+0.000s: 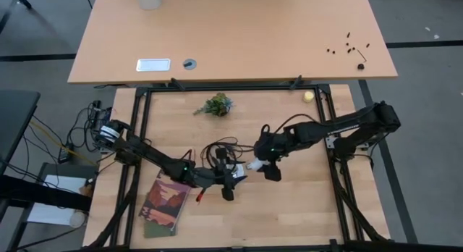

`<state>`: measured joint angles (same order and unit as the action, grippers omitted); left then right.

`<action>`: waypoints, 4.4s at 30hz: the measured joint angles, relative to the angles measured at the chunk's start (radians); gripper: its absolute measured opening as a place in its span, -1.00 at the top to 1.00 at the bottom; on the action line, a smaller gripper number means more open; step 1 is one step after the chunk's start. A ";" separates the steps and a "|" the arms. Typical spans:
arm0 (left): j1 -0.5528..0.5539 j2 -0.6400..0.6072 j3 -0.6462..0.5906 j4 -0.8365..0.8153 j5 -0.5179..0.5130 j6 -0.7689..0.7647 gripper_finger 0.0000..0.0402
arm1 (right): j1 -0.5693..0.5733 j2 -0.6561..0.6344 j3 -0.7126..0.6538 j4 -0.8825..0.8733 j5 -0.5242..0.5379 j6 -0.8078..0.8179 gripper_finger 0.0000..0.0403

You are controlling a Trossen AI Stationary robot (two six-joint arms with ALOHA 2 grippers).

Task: Screw lightbulb
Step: Insert the white lightbulb into the lamp socket

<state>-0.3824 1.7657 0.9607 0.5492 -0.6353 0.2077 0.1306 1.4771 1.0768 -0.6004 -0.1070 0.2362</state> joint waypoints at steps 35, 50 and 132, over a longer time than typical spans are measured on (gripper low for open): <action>-0.097 -0.084 0.012 -0.365 -0.104 -0.453 -0.24 | 0.000 0.100 0.247 -0.076 0.118 -0.254 -0.41; -0.121 -0.071 -0.170 -0.310 -0.083 -0.713 -0.24 | 0.008 0.141 0.246 0.035 0.117 -0.363 -0.41; 0.135 0.121 -0.219 0.174 0.039 -0.452 0.03 | -0.029 0.346 0.258 0.072 0.263 -0.534 -0.40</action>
<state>-0.2474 1.8866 0.7417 0.7236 -0.5963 -0.2445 0.1013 1.8236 1.3350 -0.5285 0.1562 -0.2976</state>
